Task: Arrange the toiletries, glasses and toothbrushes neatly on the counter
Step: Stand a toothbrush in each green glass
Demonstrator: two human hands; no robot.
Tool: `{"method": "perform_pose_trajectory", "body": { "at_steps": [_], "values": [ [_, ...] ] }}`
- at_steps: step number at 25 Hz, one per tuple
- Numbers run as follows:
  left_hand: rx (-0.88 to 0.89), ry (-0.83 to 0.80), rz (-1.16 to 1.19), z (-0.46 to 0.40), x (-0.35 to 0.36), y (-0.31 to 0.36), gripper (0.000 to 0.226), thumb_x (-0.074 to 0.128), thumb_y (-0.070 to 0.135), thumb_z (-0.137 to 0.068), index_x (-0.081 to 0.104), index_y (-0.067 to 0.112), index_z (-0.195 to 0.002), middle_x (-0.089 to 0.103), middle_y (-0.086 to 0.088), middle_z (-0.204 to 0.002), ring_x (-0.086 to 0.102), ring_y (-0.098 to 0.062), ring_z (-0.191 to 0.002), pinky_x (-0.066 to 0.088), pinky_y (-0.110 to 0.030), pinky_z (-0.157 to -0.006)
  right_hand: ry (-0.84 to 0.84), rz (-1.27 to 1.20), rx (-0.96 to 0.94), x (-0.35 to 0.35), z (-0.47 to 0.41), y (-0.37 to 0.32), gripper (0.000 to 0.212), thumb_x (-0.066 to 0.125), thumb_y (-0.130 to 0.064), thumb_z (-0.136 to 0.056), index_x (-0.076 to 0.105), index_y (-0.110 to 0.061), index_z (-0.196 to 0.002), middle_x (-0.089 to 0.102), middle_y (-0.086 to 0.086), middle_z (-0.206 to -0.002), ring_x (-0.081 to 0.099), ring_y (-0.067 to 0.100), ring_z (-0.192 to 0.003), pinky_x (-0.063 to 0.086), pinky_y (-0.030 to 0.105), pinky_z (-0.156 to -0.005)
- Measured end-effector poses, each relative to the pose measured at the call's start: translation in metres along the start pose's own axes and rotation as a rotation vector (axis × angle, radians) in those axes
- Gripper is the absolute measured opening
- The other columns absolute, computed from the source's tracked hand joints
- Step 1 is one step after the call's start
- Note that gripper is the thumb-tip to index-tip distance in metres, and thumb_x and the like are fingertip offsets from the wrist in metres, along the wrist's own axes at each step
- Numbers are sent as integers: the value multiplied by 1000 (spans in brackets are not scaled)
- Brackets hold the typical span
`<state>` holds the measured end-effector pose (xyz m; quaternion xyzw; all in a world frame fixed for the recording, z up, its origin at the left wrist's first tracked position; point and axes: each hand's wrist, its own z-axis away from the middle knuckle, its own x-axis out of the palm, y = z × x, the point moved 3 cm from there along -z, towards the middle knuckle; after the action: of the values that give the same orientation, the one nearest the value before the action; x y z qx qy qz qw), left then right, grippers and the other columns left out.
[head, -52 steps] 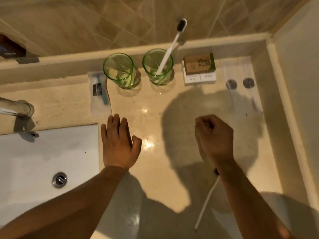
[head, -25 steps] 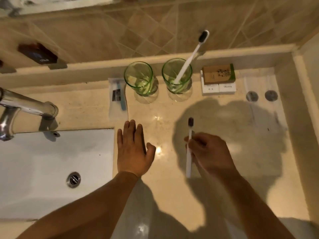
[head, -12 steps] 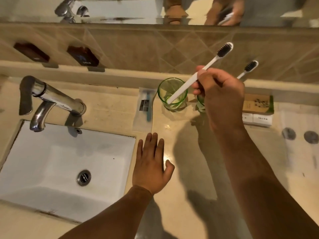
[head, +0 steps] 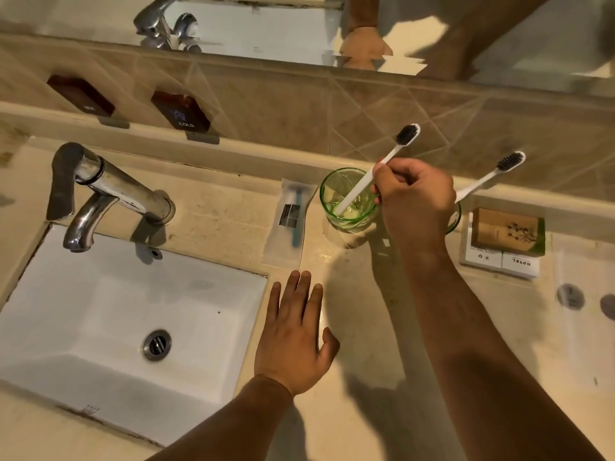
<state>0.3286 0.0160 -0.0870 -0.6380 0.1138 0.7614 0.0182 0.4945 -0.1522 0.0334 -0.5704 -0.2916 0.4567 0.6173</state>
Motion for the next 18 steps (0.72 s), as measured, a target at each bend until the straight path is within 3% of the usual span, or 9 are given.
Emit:
{"method": "perform_pose_trajectory", "body": {
  "at_steps": [3,7,13,18],
  "values": [
    [-11,-27,-11,-1,-1,0,72,36,53,-96,37,16,-157,24,-11,-168,15,-31,-157,12,-53,-122,-36,97,-16,4,-3,-1,13,69,-16,-90,79,-12,-82,66,-6,-60,56,5,-53,50,20,-53],
    [-3,-35,-1,-2,-2,0,72,30,56,-98,38,15,-156,26,-11,-167,18,-32,-156,13,-53,-121,-51,188,-6,6,-7,-3,11,70,-18,-90,79,-17,-83,69,-5,-59,59,4,-51,58,30,-63],
    [-15,-58,30,-2,0,-2,77,13,62,-99,35,17,-157,23,-10,-169,14,-31,-158,17,-56,-125,-48,254,-1,4,-7,-5,13,69,-18,-88,77,-20,-78,70,-5,-57,61,2,-47,63,38,-66],
    [-1,-53,35,-1,4,-2,73,24,60,-99,32,17,-157,22,-10,-169,11,-30,-158,11,-54,-124,-59,328,27,0,-11,-2,23,68,-22,-89,75,-19,-67,68,1,-52,54,5,-38,57,33,-59]
  ]
}}
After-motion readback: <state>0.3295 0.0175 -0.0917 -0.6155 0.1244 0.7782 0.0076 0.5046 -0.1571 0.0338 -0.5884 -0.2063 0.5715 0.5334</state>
